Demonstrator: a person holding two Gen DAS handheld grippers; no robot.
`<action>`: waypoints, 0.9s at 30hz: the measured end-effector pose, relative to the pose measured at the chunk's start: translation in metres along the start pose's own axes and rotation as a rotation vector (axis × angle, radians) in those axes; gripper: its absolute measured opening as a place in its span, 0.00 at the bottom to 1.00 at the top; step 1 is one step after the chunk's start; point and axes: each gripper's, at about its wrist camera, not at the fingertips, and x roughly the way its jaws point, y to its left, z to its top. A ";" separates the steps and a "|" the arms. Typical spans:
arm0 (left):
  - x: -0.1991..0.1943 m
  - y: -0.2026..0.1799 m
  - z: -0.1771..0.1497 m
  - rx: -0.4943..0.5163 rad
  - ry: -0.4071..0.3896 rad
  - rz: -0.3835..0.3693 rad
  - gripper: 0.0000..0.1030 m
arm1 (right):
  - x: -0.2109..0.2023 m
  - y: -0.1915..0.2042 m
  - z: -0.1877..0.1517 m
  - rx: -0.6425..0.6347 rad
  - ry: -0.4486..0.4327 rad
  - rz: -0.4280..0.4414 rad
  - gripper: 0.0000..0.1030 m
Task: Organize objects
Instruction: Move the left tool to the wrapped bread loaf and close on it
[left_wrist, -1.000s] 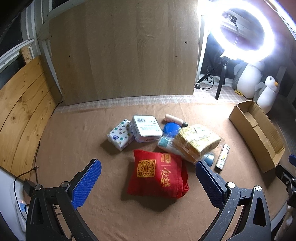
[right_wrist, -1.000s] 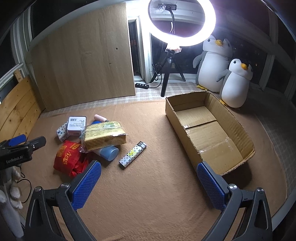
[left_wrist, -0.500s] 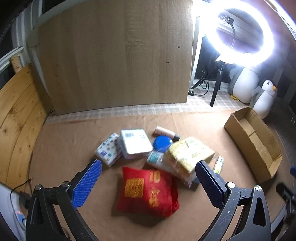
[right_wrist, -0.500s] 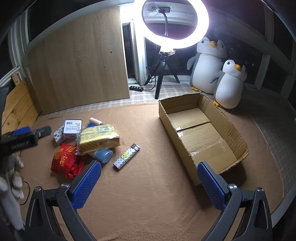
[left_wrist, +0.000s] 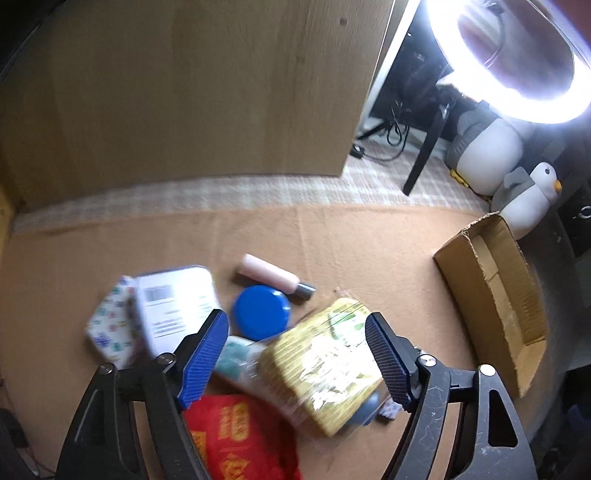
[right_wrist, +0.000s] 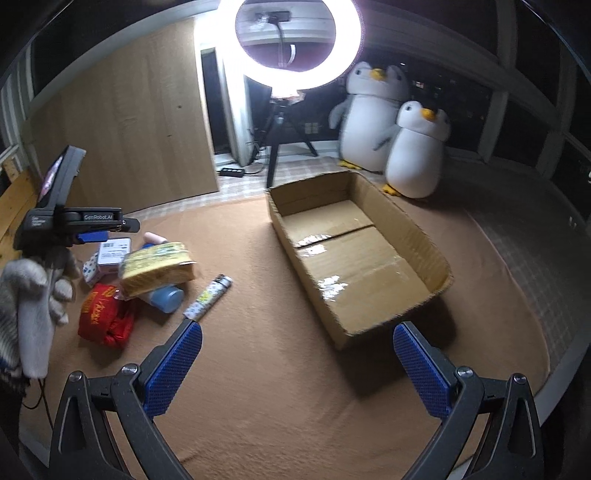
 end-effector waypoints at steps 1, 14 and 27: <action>0.008 0.003 0.003 -0.056 0.013 0.006 0.72 | 0.000 -0.004 -0.001 0.008 0.001 -0.004 1.00; 0.064 0.017 0.013 -0.146 0.146 -0.086 0.55 | 0.000 -0.029 -0.009 0.049 0.016 -0.024 1.00; 0.053 -0.026 -0.007 -0.001 0.197 -0.203 0.37 | 0.003 -0.028 -0.011 0.057 0.023 -0.010 1.00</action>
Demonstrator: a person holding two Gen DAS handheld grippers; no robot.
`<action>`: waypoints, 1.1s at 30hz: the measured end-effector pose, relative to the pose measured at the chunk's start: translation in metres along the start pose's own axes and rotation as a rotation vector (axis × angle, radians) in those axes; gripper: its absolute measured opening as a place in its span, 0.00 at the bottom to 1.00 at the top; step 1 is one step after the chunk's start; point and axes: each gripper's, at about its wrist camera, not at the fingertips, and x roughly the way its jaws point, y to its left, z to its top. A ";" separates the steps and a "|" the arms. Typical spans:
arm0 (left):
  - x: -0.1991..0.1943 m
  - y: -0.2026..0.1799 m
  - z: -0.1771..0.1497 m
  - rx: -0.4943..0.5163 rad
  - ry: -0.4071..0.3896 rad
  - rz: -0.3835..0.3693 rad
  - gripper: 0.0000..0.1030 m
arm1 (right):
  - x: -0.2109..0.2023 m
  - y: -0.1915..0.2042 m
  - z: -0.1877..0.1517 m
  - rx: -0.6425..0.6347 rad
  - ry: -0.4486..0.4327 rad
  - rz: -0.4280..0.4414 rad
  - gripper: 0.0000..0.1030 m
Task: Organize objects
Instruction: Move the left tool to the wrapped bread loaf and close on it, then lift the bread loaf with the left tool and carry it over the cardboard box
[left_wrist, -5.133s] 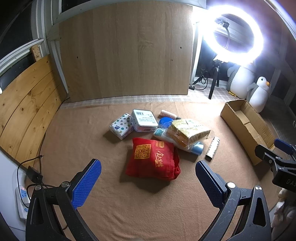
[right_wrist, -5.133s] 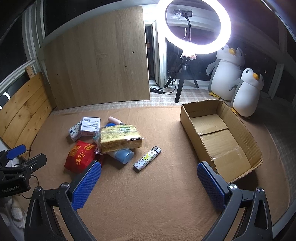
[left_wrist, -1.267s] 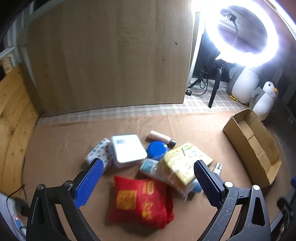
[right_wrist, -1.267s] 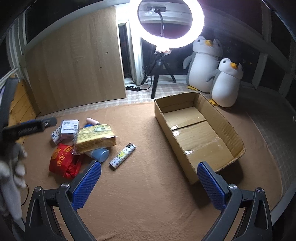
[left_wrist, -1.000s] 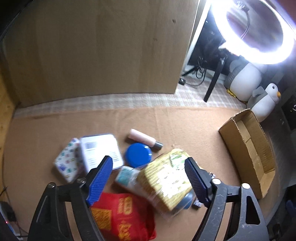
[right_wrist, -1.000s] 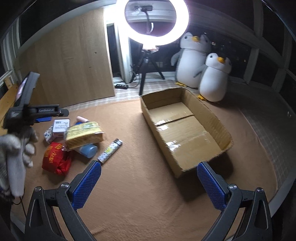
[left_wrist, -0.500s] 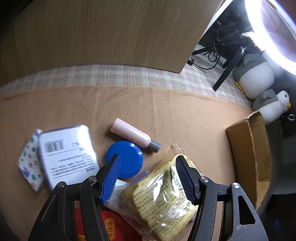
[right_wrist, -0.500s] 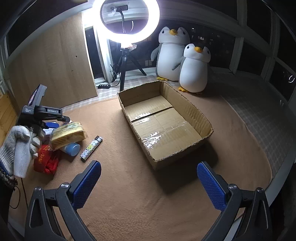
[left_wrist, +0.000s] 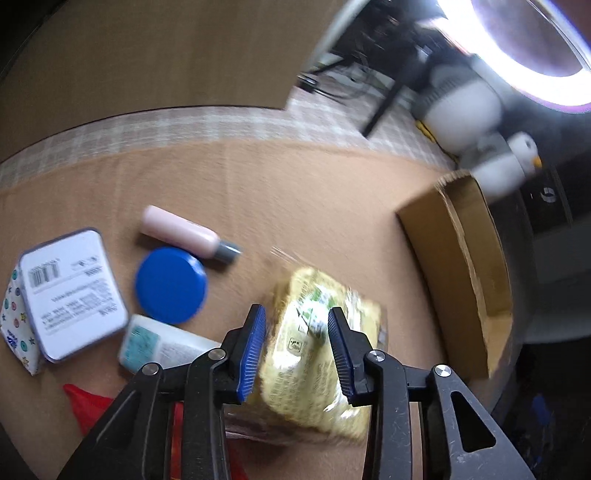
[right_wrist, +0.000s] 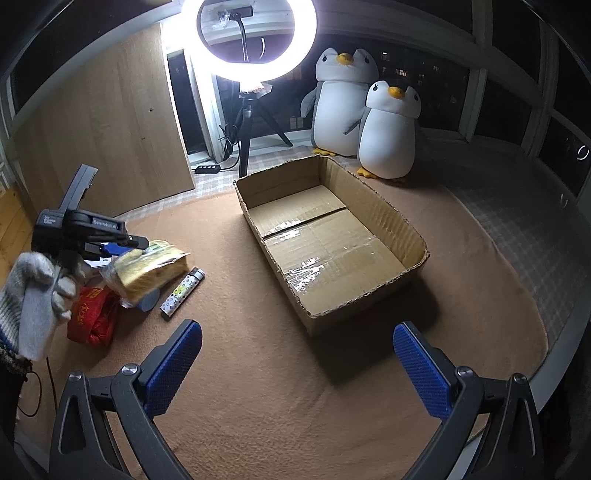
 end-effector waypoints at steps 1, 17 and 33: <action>0.000 -0.006 -0.004 0.018 0.001 0.000 0.37 | 0.001 0.000 0.000 0.001 0.001 0.001 1.00; 0.003 -0.084 -0.067 0.216 0.021 -0.056 0.37 | 0.002 -0.011 -0.005 0.026 0.013 -0.013 1.00; 0.052 -0.096 -0.014 0.207 0.051 -0.036 0.38 | 0.002 -0.020 -0.008 0.041 0.028 -0.023 1.00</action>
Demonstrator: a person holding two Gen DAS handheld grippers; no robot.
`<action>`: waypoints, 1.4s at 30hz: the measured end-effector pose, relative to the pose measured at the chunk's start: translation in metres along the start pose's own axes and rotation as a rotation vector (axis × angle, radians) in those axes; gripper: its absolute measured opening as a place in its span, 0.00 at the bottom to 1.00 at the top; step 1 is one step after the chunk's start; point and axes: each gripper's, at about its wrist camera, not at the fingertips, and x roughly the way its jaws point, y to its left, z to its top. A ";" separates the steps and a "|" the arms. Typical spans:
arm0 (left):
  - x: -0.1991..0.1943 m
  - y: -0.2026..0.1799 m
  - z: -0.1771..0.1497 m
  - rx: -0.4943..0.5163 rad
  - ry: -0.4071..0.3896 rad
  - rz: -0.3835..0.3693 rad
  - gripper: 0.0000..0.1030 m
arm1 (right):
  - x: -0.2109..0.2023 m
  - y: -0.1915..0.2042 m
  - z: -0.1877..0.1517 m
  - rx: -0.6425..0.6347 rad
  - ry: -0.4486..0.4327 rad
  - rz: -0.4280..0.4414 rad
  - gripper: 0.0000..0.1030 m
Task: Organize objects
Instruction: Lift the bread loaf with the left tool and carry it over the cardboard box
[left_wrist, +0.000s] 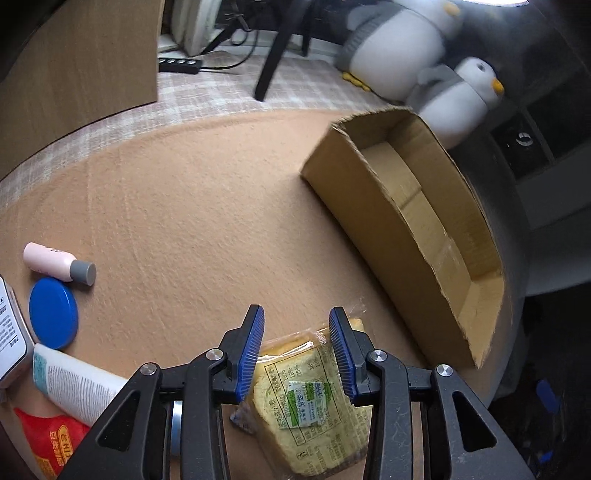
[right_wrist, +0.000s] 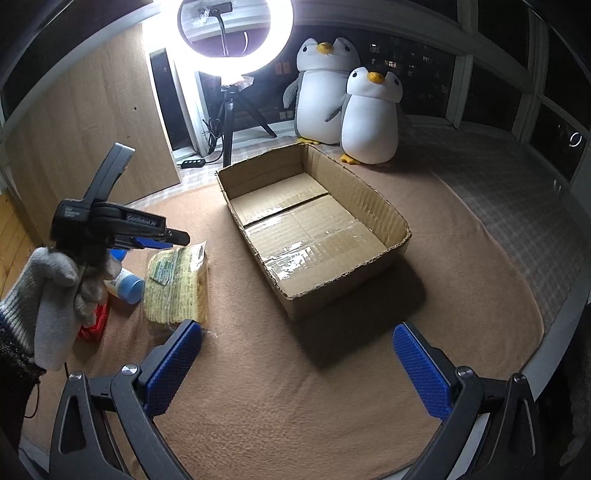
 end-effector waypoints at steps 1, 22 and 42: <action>-0.002 -0.004 -0.004 0.031 0.002 0.012 0.38 | 0.001 0.000 0.001 0.002 0.002 0.000 1.00; -0.051 -0.001 -0.146 -0.006 -0.094 -0.061 0.80 | 0.058 0.036 0.005 -0.134 0.204 0.284 1.00; -0.017 0.000 -0.183 -0.151 -0.087 -0.125 0.80 | 0.129 0.092 0.017 -0.360 0.425 0.360 1.00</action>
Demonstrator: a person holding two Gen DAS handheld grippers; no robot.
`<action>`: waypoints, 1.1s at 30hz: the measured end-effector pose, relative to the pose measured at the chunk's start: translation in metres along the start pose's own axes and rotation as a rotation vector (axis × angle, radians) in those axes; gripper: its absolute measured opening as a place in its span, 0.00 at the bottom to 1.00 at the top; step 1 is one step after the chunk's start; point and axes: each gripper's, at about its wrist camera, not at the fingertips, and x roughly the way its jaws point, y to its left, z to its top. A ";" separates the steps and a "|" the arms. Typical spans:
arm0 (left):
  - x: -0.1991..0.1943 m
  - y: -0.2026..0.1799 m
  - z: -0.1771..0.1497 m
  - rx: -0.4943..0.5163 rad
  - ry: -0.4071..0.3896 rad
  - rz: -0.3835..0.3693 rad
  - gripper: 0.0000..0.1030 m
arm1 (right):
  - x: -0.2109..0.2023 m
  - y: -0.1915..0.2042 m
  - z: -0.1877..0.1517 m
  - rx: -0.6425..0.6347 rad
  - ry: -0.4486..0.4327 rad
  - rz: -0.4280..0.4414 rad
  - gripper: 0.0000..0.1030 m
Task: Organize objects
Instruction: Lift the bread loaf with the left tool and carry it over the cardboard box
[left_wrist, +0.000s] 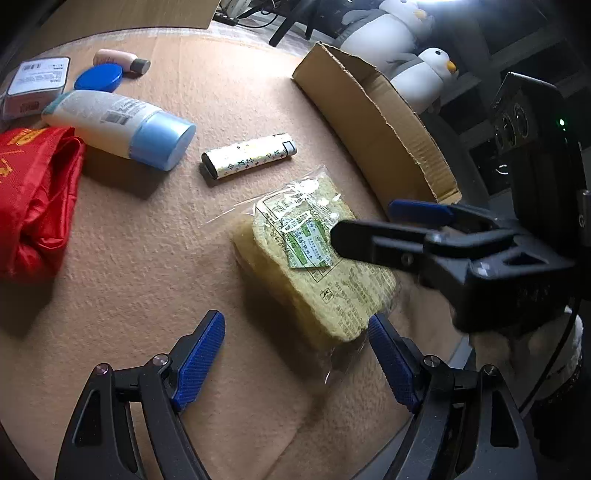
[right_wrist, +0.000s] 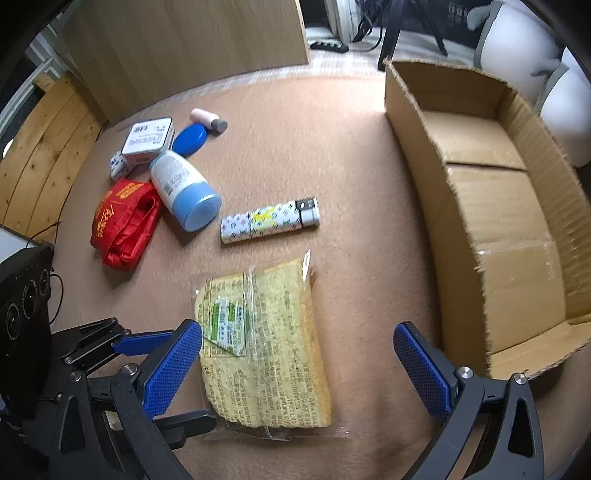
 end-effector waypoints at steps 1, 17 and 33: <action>0.001 0.000 0.000 -0.003 0.002 -0.005 0.80 | 0.002 0.000 -0.001 0.002 0.010 0.011 1.00; 0.010 -0.013 -0.007 0.017 0.017 -0.058 0.66 | 0.017 0.010 -0.011 -0.018 0.072 0.097 0.67; -0.028 -0.027 0.011 0.029 -0.078 -0.026 0.66 | -0.022 0.011 -0.007 -0.023 -0.028 0.114 0.54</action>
